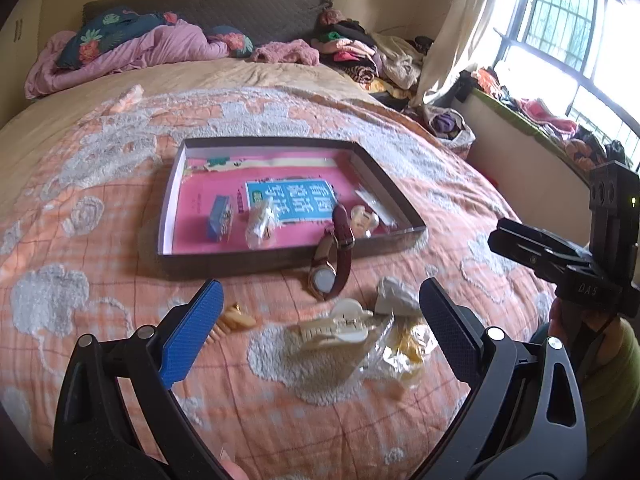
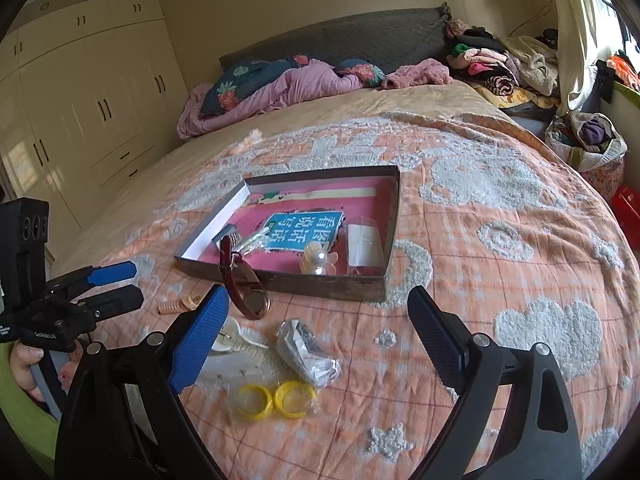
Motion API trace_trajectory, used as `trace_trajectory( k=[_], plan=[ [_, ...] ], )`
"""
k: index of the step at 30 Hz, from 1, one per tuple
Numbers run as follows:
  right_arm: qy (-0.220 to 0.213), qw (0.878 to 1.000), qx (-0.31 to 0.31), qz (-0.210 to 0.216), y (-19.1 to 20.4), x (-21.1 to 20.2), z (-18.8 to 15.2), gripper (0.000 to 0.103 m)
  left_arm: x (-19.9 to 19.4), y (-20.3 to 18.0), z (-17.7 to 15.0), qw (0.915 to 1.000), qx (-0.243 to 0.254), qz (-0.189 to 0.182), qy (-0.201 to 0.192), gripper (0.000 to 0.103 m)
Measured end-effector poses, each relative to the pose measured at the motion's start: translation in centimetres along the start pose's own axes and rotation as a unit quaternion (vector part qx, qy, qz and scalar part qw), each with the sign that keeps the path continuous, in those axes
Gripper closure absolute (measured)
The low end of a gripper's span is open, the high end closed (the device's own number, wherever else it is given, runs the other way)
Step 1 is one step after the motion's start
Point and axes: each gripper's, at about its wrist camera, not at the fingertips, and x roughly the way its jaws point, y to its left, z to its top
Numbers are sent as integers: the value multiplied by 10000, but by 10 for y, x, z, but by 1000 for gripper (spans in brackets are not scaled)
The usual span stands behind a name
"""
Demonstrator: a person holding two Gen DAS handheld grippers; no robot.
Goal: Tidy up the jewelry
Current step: 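Withdraw both tools from the box toward the hair claw and bags, then close the left tool on a clear plastic bag while the right tool grasps and lifts the silver foil bag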
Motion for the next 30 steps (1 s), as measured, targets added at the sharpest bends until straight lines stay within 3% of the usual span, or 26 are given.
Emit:
trace_trajectory(
  k=[10,20,24,30],
  plan=[
    [301,9992,-239,-143,7,4,-12,13,10,-13,-27,9990,255,3,359,12],
    [621,9965,-475,-297,11,14,-28,13,25,-18,-45,9970,401,-80,664,35],
    [739,9953,-550,-309,14,17,-34,13,31,-20,-50,9960,434,-138,768,52],
    [969,9927,-624,-345,15,27,-41,13,40,-21,-56,9947,429,-298,885,62]
  ],
)
